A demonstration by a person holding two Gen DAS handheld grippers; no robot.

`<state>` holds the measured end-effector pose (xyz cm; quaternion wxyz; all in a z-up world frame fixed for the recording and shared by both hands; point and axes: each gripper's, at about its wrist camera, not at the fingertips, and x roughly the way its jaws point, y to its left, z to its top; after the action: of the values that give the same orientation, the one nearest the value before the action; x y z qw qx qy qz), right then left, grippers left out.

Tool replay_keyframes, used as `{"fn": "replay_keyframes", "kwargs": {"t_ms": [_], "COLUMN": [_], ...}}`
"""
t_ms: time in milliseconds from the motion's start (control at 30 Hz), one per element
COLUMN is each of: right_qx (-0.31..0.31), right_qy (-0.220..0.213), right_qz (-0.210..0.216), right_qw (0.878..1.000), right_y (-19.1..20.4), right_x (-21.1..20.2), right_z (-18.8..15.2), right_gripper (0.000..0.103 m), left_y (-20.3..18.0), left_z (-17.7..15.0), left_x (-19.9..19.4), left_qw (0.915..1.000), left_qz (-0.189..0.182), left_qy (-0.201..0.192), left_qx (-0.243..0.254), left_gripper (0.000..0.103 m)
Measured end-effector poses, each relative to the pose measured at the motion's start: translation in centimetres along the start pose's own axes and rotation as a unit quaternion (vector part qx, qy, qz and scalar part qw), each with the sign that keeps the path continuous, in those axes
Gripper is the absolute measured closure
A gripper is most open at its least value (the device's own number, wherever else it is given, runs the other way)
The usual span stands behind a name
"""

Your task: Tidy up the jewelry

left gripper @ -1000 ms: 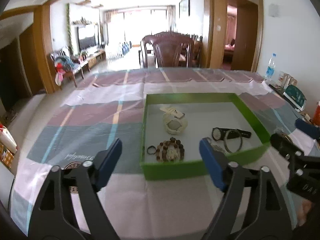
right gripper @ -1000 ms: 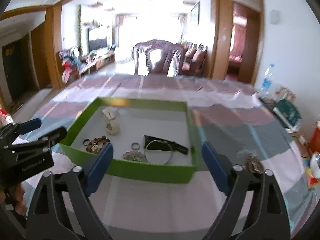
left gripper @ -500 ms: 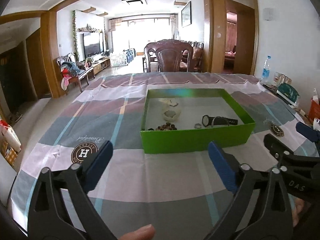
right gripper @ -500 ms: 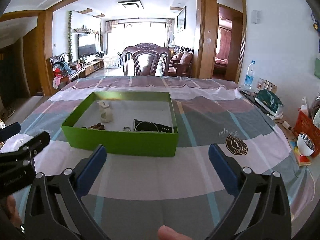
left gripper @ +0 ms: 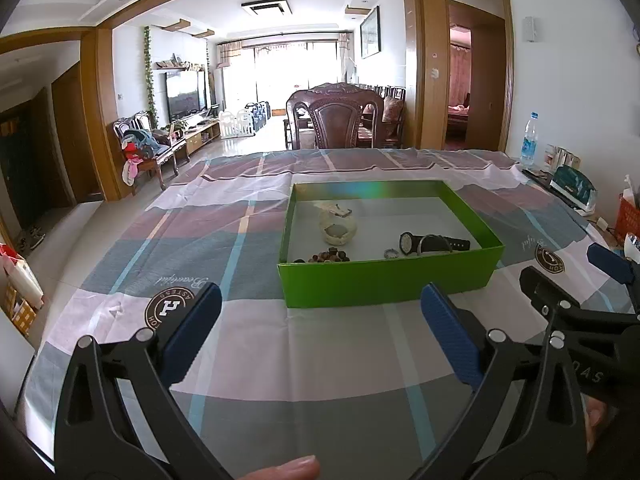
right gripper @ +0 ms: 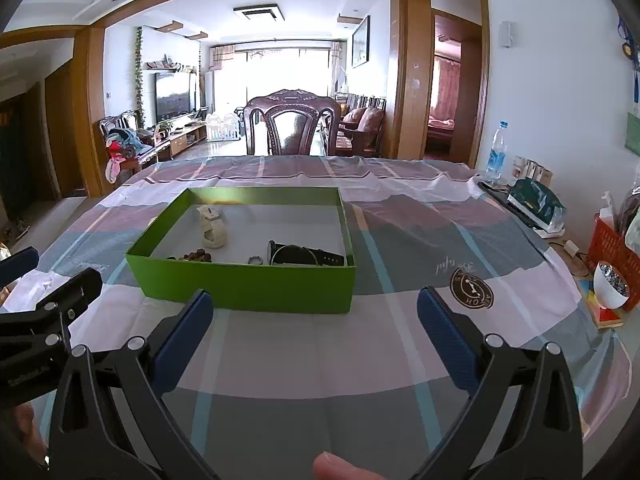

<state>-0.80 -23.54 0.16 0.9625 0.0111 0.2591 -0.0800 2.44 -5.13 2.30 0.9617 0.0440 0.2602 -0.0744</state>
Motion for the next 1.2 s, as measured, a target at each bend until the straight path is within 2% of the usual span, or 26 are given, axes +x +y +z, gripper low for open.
{"fn": "replay_keyframes", "kwargs": {"t_ms": [1200], "right_qx": [0.001], "right_qy": [-0.008], "right_qz": [0.002], "right_qw": [1.0], "right_y": [0.25], "right_x": [-0.71], "right_z": [0.32], "right_gripper": [0.003], "left_y": [-0.04], "left_z": [-0.05], "left_x": [0.3], "left_qw": [1.0], "left_qz": [-0.003], "left_qy": [0.004], "left_qx": [-0.001], "left_gripper": [0.004]}}
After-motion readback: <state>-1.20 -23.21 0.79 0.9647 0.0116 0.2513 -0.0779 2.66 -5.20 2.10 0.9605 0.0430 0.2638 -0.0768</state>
